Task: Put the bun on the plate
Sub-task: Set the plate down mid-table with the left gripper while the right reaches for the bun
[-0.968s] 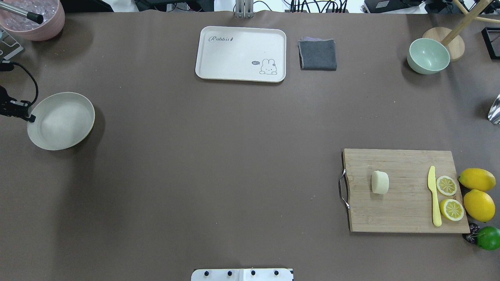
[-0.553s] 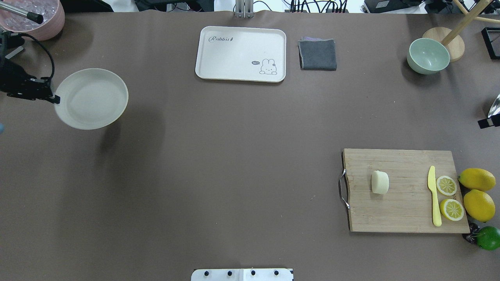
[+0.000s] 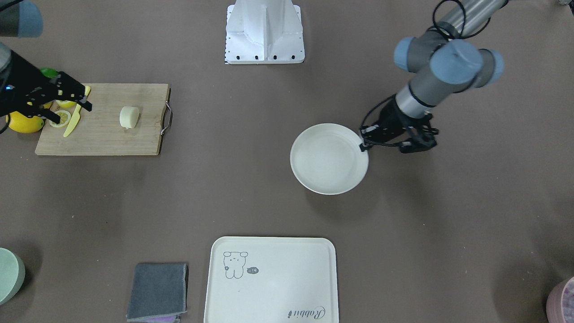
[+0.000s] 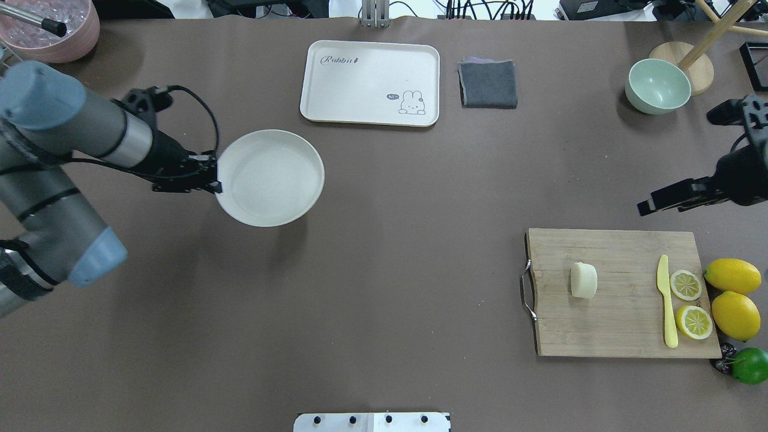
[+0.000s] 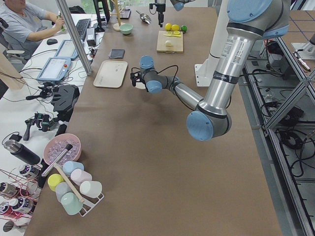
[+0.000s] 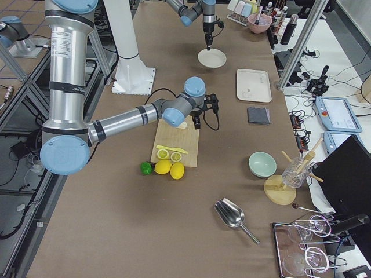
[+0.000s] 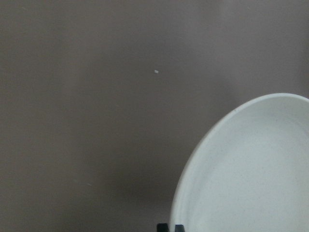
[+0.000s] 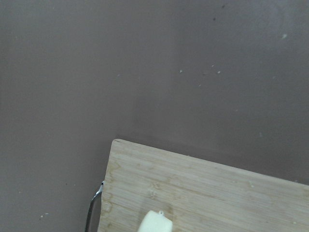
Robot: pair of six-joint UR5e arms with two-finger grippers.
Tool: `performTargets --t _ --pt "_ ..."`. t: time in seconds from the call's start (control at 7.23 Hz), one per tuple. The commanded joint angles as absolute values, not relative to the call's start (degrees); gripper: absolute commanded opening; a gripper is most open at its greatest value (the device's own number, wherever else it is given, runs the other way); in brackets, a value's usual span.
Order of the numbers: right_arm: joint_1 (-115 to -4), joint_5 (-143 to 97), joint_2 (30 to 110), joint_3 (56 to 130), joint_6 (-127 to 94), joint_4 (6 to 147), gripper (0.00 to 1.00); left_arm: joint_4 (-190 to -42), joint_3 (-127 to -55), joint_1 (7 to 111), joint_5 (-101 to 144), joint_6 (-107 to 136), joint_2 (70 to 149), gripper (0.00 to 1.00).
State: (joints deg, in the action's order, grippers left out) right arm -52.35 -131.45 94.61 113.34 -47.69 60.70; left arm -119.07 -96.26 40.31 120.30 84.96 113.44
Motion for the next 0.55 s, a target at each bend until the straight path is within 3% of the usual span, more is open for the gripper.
performTargets --t 0.0,0.41 --pt "-41.69 -122.54 94.48 113.3 -53.59 60.91 0.89 -112.96 -95.46 30.8 110.6 88.95 121.0 0.0" --pt "-37.1 -119.18 94.49 110.48 -55.45 60.65 0.9 -113.03 -94.83 27.52 107.5 91.23 122.43 0.0"
